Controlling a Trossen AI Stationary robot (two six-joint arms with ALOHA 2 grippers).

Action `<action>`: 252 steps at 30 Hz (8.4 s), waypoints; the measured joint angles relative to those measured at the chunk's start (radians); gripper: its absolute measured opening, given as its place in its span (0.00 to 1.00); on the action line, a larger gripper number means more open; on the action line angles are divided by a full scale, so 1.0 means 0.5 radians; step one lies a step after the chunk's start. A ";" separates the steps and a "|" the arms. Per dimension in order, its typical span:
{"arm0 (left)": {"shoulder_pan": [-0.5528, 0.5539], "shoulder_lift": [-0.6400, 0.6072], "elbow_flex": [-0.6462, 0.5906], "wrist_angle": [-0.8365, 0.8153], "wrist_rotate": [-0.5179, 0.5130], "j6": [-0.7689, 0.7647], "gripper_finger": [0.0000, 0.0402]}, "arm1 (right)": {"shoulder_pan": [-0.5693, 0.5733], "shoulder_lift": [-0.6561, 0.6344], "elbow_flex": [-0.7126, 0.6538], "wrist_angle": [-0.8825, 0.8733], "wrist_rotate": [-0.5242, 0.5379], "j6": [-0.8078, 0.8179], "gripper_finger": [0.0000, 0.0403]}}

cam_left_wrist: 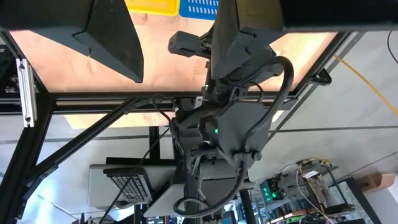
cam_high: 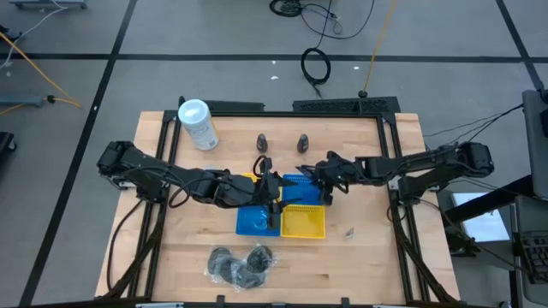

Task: Pick & Place Travel size toiletries
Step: Put the blue shave cream into the right blue bin

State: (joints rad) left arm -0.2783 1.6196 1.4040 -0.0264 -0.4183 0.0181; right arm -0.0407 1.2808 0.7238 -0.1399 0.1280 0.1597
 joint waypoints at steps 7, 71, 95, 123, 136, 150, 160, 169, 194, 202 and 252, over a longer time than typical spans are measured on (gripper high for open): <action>0.000 0.000 0.000 0.000 0.001 0.000 0.46 | -0.024 0.000 0.000 -0.033 -0.005 0.010 0.29; 0.006 0.000 -0.002 -0.105 0.002 -0.054 0.46 | -0.338 -0.479 0.000 -0.656 0.536 0.391 0.32; 0.006 0.000 -0.002 -0.105 0.002 -0.056 0.46 | -0.391 -0.470 0.000 -0.747 0.521 0.557 0.32; 0.008 0.000 -0.001 -0.105 0.002 -0.055 0.46 | -0.391 -0.471 -0.297 -0.358 0.465 0.511 0.19; 0.008 0.000 -0.001 -0.105 0.002 -0.054 0.46 | -0.391 -0.471 -0.298 -0.358 0.465 0.444 0.01; 0.008 0.001 -0.001 -0.108 0.001 -0.053 0.46 | -0.387 -0.585 -0.259 -0.344 0.428 0.386 0.00; 0.021 0.001 -0.014 -0.115 0.001 -0.073 0.46 | -0.333 -0.875 -0.210 -0.263 0.141 0.278 0.00; 0.085 0.002 -0.075 -0.119 0.048 -0.186 0.46 | -0.099 -1.027 -0.208 0.028 0.023 0.222 0.00; 0.159 0.036 -0.497 0.484 0.108 -0.343 0.46 | 0.381 -0.836 -0.208 0.840 -0.052 0.064 0.00; 0.199 0.262 -0.497 0.727 0.258 -0.317 0.46 | 0.392 -0.755 -0.208 0.931 -0.057 0.029 0.00; 0.258 0.290 -0.493 0.530 0.426 -0.333 0.27 | 0.392 -0.748 -0.208 0.942 -0.056 -0.080 0.16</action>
State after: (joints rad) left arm -0.1493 1.7645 1.1576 0.2385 -0.2054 -0.1484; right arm 0.1555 0.9070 0.6197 0.3313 0.1001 0.1199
